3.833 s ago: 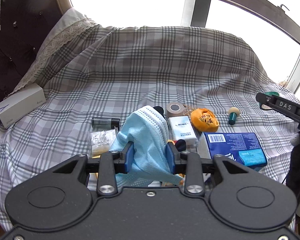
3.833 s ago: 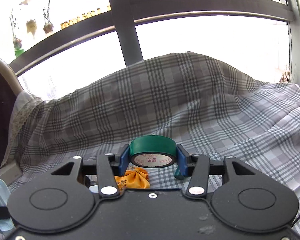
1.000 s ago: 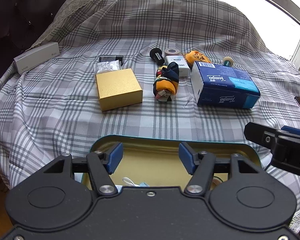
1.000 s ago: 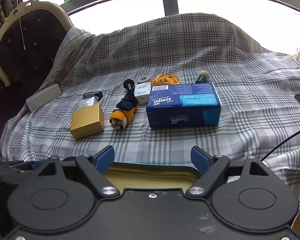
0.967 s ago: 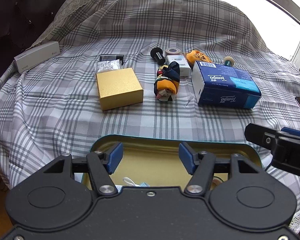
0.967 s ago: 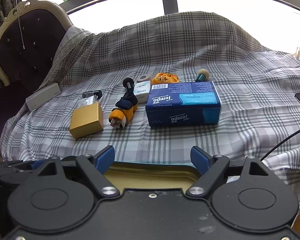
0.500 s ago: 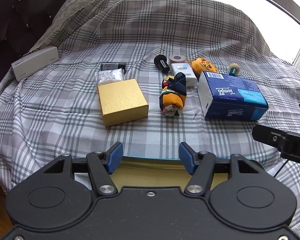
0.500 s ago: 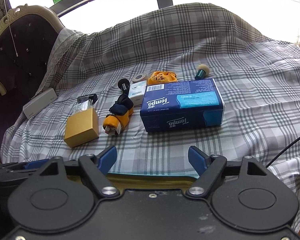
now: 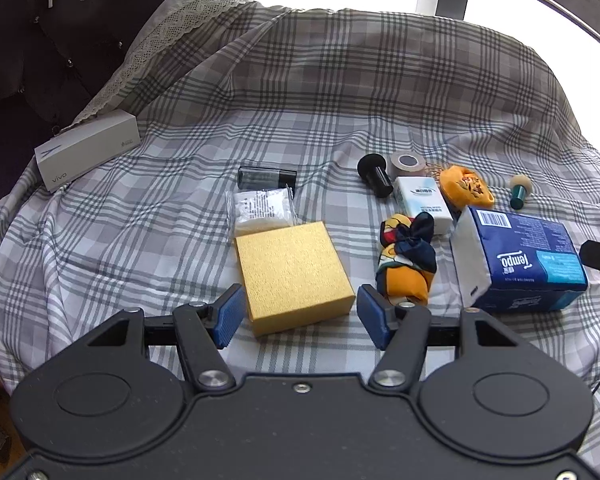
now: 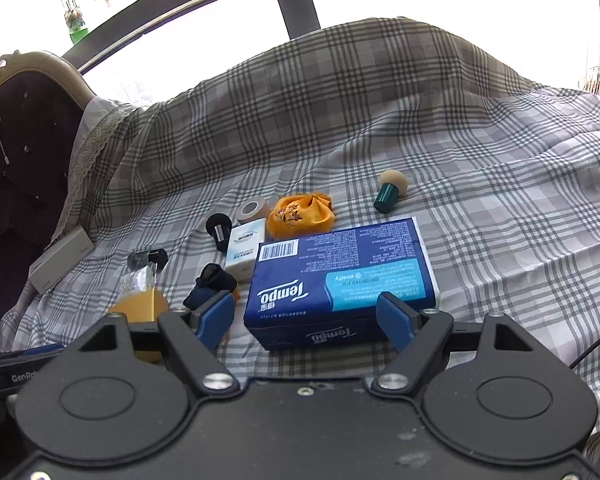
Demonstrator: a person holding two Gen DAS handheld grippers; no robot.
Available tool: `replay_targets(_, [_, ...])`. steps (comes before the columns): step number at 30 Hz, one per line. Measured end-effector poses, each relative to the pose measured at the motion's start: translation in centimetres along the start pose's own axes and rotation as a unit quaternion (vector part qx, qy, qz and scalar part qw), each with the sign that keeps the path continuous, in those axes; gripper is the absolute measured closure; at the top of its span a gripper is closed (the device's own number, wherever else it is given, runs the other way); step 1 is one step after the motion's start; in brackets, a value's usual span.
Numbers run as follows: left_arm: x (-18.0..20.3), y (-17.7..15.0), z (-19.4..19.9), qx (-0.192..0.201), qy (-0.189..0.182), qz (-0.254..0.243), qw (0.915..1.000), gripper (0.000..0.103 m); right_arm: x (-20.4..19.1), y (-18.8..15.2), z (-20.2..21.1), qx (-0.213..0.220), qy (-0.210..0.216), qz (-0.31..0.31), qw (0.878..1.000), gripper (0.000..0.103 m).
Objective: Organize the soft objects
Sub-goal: 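Grasp the beige tape roll with the right tool while the left tool moves toward the white packet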
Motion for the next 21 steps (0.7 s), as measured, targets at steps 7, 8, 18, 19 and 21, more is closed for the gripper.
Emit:
replay_targets(7, [-0.9, 3.1, -2.3, -0.004, 0.0, 0.01, 0.9999, 0.044, 1.2, 4.9, -6.1, -0.024, -0.03, -0.048, 0.998, 0.026])
replay_targets(8, [-0.9, 3.6, -2.6, -0.004, 0.002, 0.009, 1.0, 0.044, 1.4, 5.5, -7.1, -0.026, -0.035, -0.055, 0.998, 0.026])
replay_targets(18, [-1.9, 6.6, -6.0, -0.026, -0.018, 0.039, 0.9988, 0.044, 2.1, 8.2, -15.2, -0.051, -0.071, -0.09, 0.992, 0.026])
replay_targets(19, [-2.3, 6.9, -6.2, -0.024, -0.013, 0.041, 0.9988, 0.044, 2.0, 8.3, -15.7, -0.053, -0.073, -0.091, 0.992, 0.026])
replay_targets(21, [-3.3, 7.5, -6.5, -0.019, -0.001, 0.047, 0.9987, 0.044, 1.5, 8.4, -16.3, -0.056, -0.068, -0.087, 0.992, 0.027])
Point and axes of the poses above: each gripper's, at about its wrist camera, not at the fingertips, and z roughly against the way its jaws point, x to its right, y to its top, the point moved 8 cm from there along -z, roughly the way its jaws point, and after that the axes turned 15 degrees about -y, right-handed, at the moved point
